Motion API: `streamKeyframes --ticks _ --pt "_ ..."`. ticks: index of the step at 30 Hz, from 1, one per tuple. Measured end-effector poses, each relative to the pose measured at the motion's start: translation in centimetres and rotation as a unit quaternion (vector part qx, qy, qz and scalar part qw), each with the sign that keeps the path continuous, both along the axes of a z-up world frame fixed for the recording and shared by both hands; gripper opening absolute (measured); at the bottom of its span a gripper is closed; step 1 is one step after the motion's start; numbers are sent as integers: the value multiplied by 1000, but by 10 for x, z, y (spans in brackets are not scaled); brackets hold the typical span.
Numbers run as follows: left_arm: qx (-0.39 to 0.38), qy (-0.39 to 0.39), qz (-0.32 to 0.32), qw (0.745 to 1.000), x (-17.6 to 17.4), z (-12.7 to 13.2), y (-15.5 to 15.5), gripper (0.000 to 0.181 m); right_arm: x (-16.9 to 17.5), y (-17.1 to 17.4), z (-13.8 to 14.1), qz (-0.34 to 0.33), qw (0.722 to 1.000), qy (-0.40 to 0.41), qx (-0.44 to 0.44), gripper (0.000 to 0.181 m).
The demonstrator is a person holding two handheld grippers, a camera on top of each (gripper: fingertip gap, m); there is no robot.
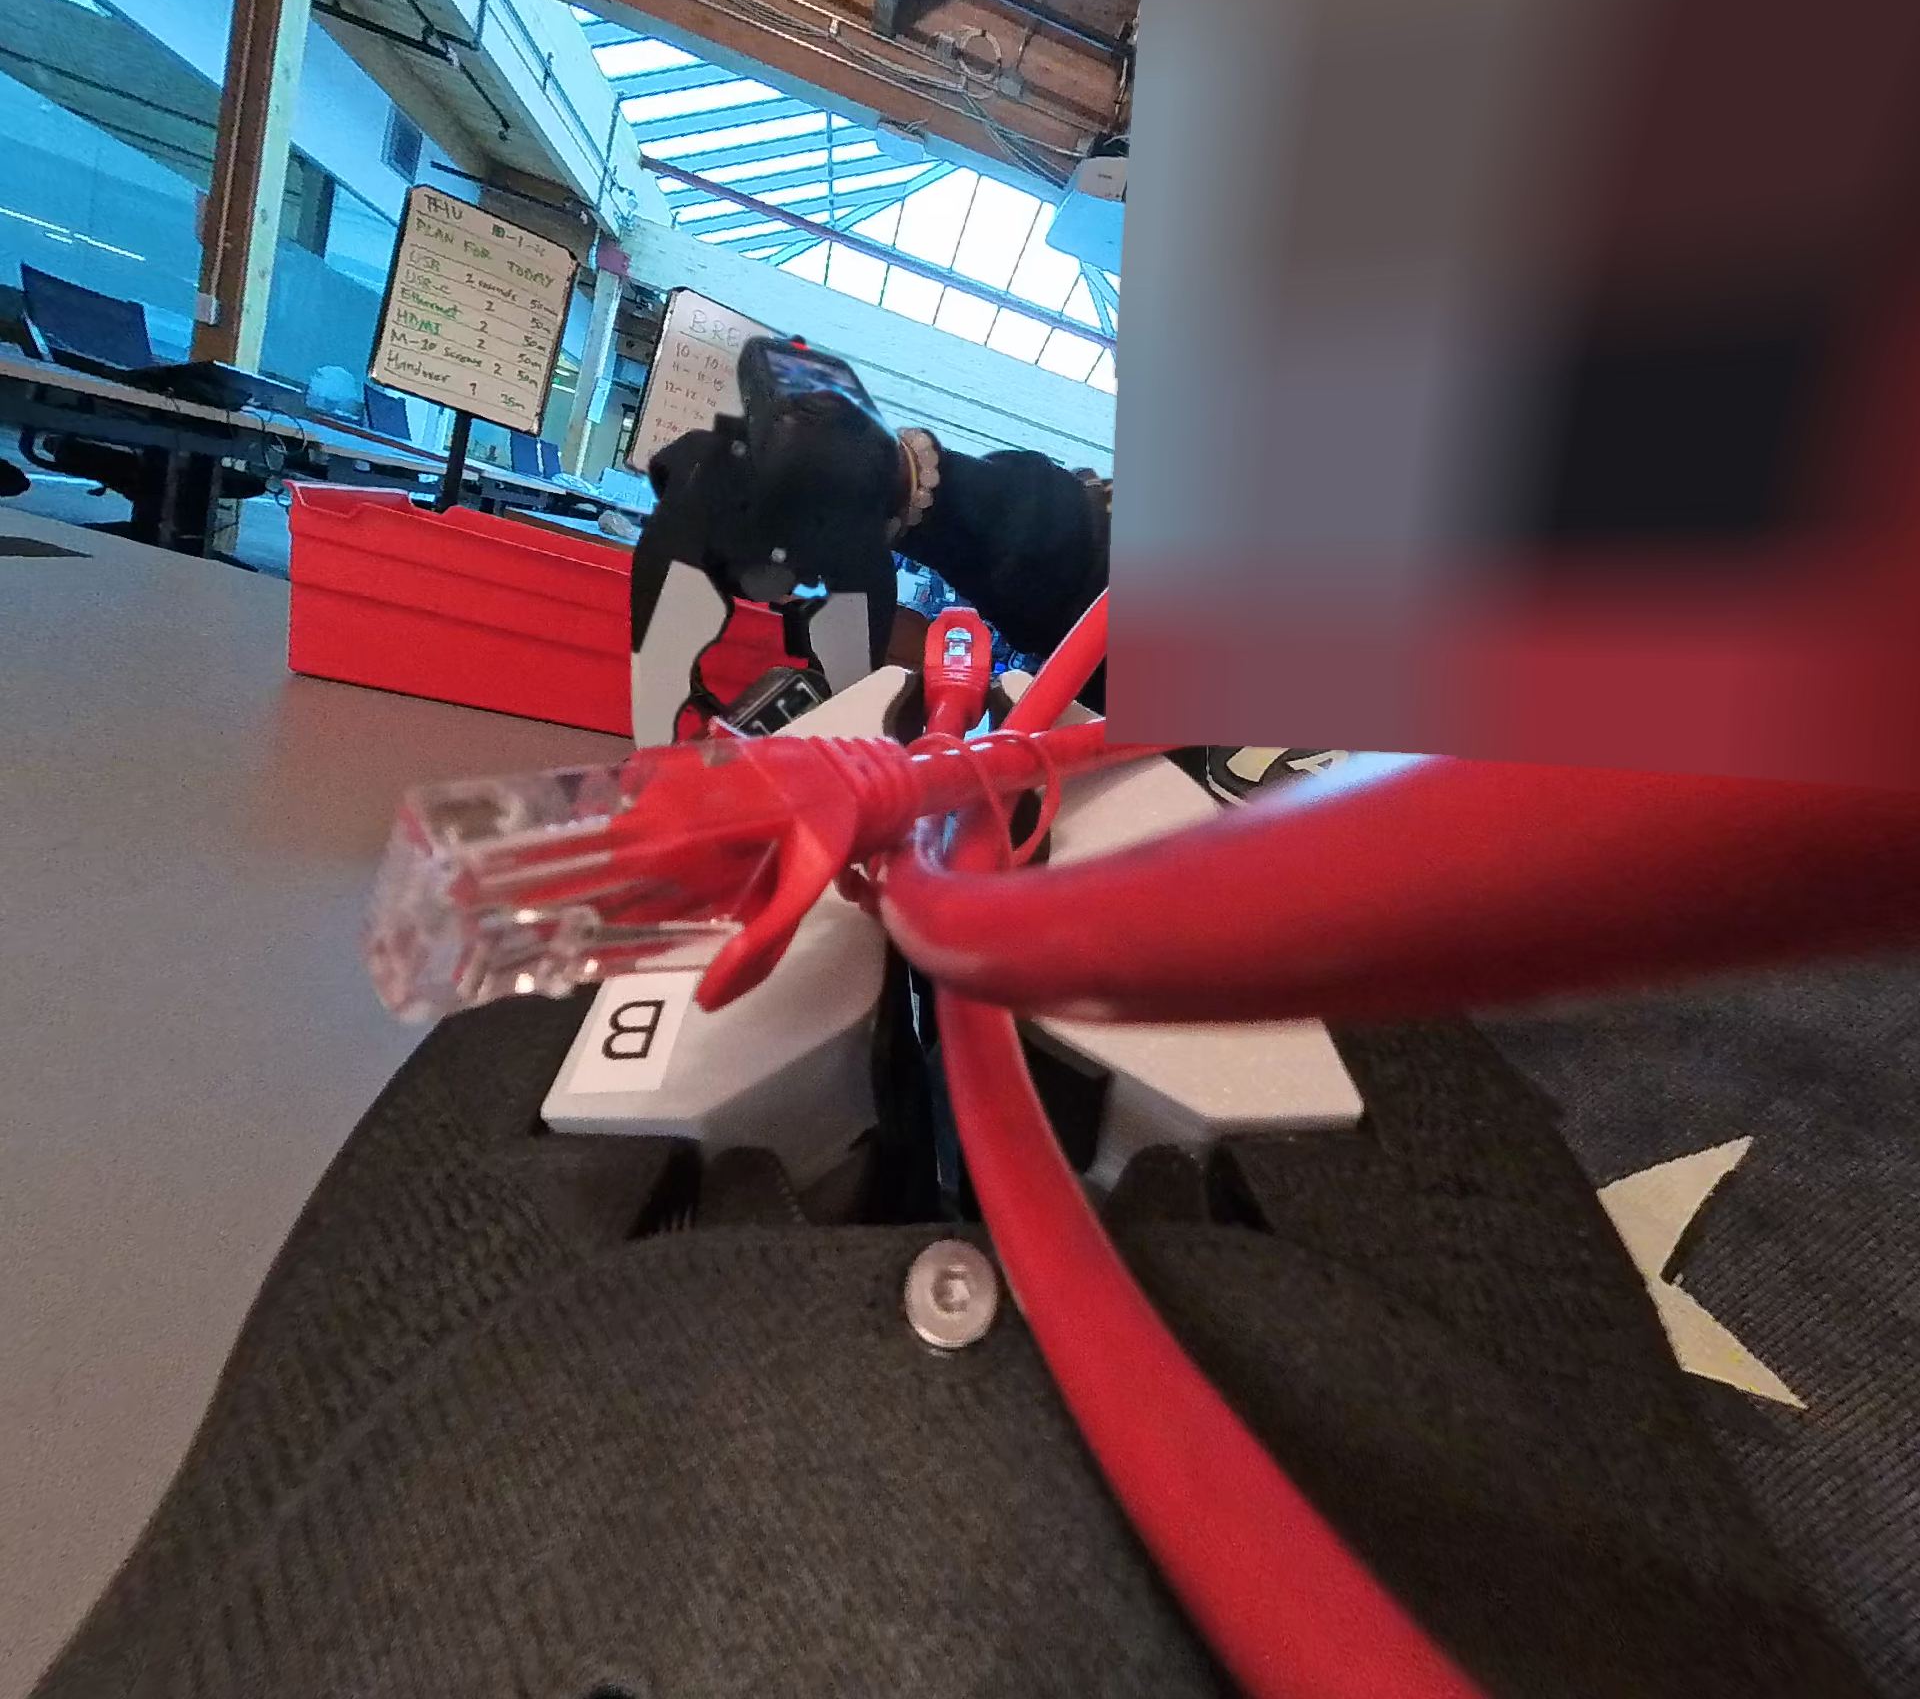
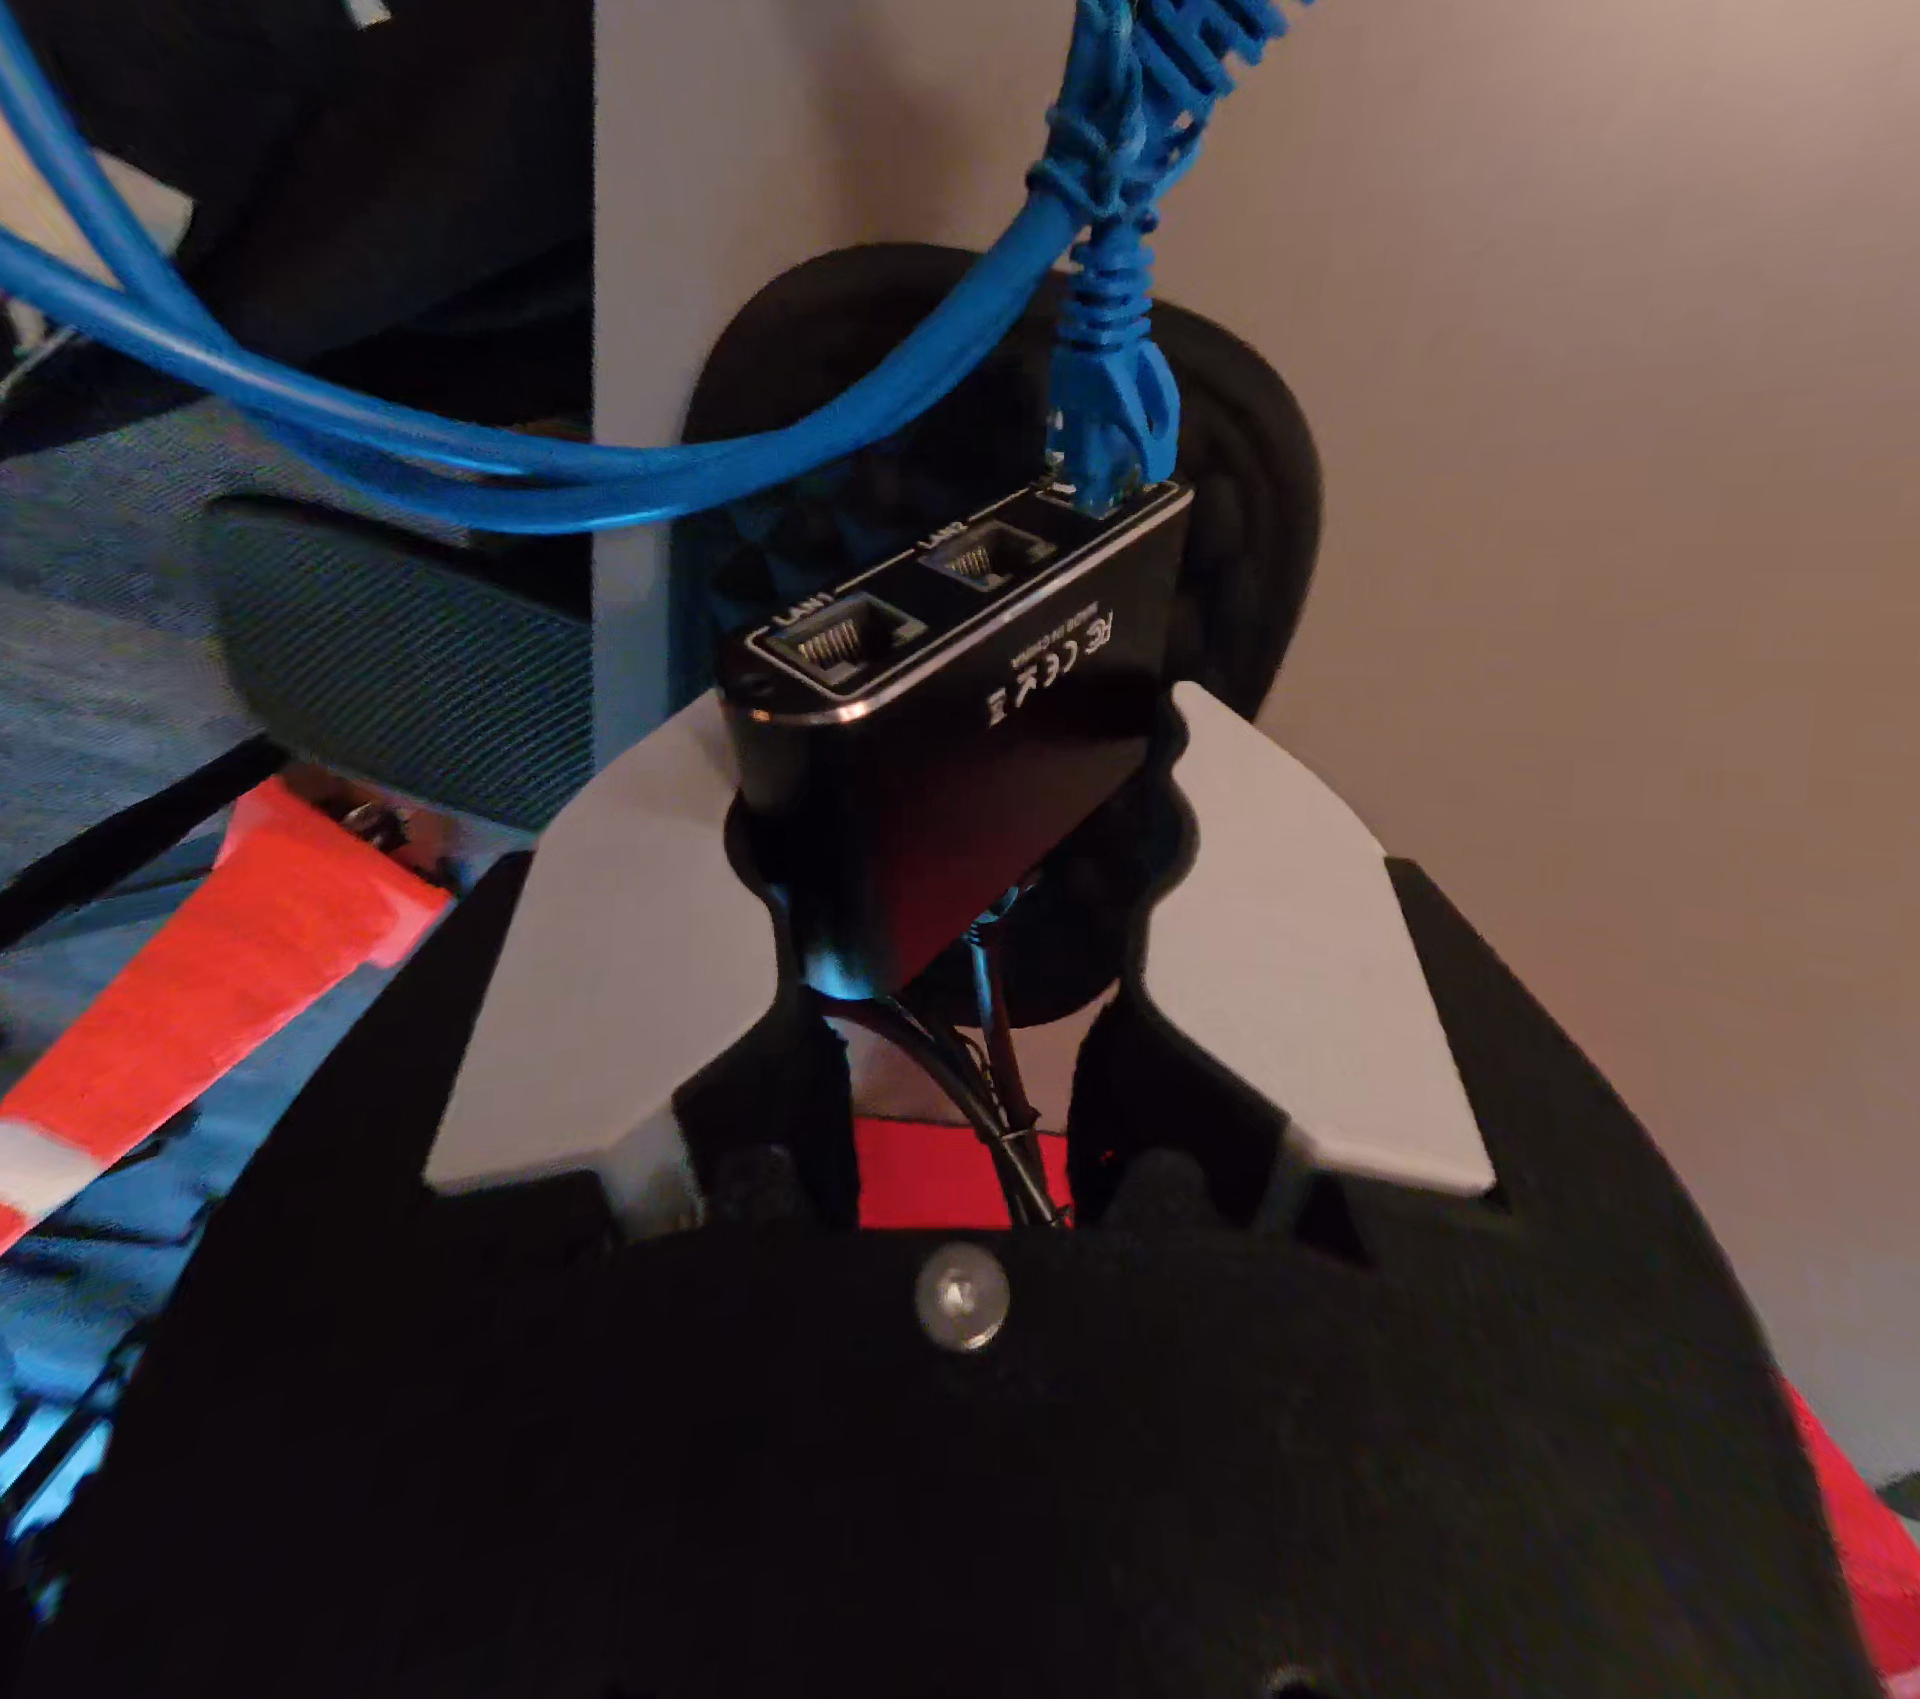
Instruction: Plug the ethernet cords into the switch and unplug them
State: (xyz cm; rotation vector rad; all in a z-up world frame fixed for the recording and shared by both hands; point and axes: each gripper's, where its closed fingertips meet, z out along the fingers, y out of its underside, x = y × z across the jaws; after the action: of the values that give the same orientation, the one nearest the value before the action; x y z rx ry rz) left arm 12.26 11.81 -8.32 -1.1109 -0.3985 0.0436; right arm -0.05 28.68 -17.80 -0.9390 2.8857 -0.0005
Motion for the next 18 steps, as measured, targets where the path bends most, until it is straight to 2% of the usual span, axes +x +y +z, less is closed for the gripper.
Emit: streamKeyframes --ticks 3,9,11,14,18 --pt "0 0 0 1000 0 0 0 11 -9 -7 0 13 998 50 -42 65" --pt "0 0 -1 1000 0 0 0 11 -17 -21 6 62 979 126 -149 31" --pt "1 0 -1 1000 0 0 0 11 -18 -21 8 71 974 141 -163 28" --pt "0 0 0 1000 0 0 0 11 -7 -17 12 61 981 105 -151 27" --pt "0 2 11 1000 -2 0 0 11 18 -17 19 11 992 28 -120 26"
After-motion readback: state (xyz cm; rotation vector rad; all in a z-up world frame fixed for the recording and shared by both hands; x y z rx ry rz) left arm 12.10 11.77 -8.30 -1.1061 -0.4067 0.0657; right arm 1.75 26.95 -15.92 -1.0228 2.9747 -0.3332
